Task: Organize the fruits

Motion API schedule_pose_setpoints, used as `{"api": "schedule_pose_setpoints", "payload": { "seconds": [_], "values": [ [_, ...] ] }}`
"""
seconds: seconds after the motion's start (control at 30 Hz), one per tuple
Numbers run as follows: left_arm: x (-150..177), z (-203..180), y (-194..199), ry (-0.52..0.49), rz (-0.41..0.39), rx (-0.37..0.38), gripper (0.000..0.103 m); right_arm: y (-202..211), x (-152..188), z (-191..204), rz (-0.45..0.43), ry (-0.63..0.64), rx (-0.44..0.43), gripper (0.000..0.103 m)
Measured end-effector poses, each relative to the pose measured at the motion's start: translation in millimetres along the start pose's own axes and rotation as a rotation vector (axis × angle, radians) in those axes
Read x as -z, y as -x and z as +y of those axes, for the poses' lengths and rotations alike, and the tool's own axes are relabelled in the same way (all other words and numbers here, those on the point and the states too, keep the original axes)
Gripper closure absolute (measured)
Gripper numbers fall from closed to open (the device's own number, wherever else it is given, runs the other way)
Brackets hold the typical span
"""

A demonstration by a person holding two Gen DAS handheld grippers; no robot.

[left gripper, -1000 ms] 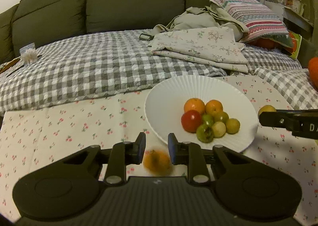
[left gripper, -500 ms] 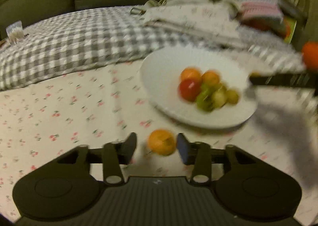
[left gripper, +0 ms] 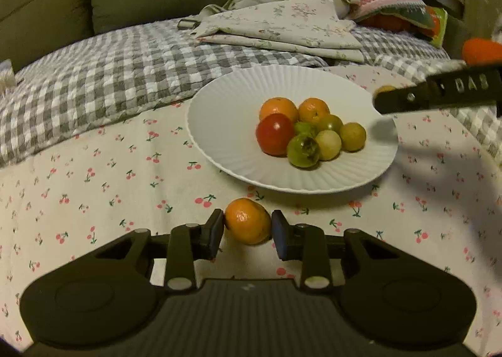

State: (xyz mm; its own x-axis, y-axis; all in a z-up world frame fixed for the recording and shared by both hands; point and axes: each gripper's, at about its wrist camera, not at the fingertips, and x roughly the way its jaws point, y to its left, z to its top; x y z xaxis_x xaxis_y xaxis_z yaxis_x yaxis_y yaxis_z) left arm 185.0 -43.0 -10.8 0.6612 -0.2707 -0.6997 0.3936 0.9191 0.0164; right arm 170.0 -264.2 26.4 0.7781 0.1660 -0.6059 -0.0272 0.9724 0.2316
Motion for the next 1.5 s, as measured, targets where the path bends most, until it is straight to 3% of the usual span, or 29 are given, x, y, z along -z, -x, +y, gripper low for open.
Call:
{"api": "schedule_pose_setpoints", "payload": {
  "seconds": [0.17, 0.37, 0.73, 1.23, 1.33, 1.4, 1.5],
  "values": [
    [-4, 5, 13, 0.013, -0.015, -0.020, 0.072, 0, 0, 0, -0.005, 0.001, -0.004, 0.078],
    [-25, 11, 29, 0.045, -0.105, -0.022, 0.072, -2, 0, -1, -0.002, 0.009, -0.002, 0.078],
    [-44, -2, -4, 0.003, -0.127, -0.027, 0.072, -17, 2, 2, 0.011, 0.031, 0.009, 0.078],
    [-55, 11, -34, 0.093, -0.112, 0.014, 0.070, -44, 0, -8, 0.017, -0.006, -0.006, 0.076],
    [-54, 15, -30, 0.116, -0.125, 0.022, 0.059, -41, -3, -11, -0.002, -0.029, -0.009, 0.073],
    [-54, 17, -25, 0.125, -0.135, 0.031, 0.056, -38, -5, -15, -0.013, -0.063, -0.023, 0.062],
    [-56, 15, -14, 0.128, -0.151, 0.027, 0.050, -33, -7, -17, -0.021, -0.077, -0.024, 0.058]
  ]
}}
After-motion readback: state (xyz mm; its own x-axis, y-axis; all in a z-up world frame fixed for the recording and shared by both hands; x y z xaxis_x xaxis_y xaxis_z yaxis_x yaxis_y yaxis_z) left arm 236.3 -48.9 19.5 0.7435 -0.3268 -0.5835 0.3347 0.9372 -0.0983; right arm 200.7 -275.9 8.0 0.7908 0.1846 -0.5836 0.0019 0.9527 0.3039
